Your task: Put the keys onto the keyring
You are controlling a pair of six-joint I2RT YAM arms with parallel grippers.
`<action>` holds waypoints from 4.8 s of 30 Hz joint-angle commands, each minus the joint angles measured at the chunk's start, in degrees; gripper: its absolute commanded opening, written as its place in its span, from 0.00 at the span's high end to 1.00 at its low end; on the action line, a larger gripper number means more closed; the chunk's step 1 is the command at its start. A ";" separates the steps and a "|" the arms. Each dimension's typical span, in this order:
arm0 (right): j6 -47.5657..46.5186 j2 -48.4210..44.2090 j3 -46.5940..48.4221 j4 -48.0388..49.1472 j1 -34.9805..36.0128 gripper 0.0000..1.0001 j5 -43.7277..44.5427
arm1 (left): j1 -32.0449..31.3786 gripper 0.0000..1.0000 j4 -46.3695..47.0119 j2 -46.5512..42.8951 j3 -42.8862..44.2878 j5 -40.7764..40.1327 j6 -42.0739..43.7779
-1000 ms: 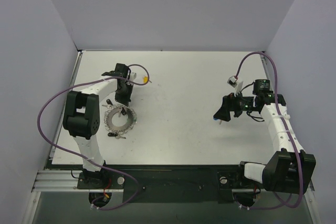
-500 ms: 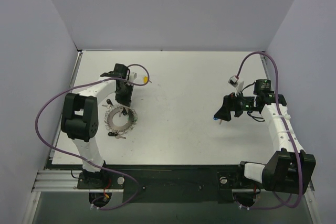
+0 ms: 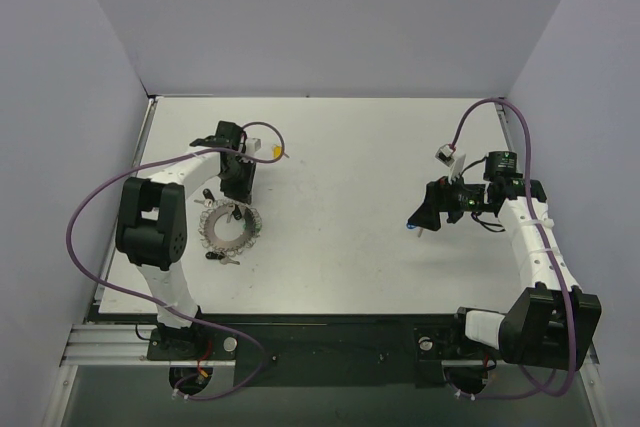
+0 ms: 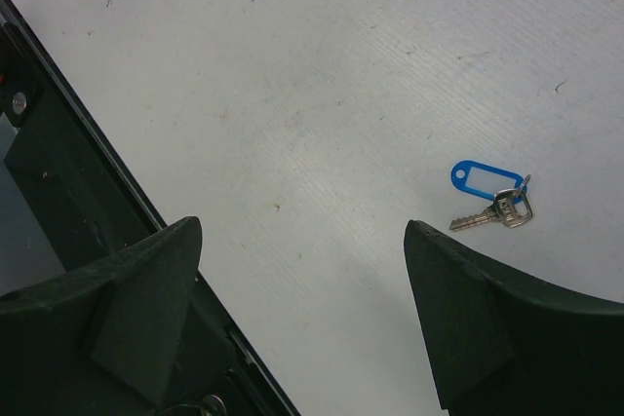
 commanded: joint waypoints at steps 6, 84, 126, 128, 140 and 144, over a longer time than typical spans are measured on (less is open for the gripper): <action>-1.28 -0.17 1.94 -1.58 -0.20 0.21 -2.24 | 0.04 0.69 0.51 1.78 3.77 3.76 0.87; -2.51 -0.26 2.03 -2.46 -0.29 0.21 -2.69 | -0.14 0.62 -4.50 3.10 6.06 -3.19 2.28; -3.30 -0.43 2.29 -3.34 -0.38 0.21 -3.04 | 0.56 0.67 -8.55 4.43 8.08 0.59 0.61; -3.39 -0.34 2.29 -3.25 -0.38 0.21 -3.12 | 0.56 0.70 -8.81 4.07 7.99 0.51 0.61; -3.48 -0.34 2.21 -3.34 -0.47 0.21 -3.04 | 0.56 0.92 -8.90 3.46 7.99 1.73 0.35; -3.48 -0.52 2.21 -3.34 -0.47 0.21 -3.12 | 0.74 1.00 -8.11 1.88 7.99 3.14 -0.18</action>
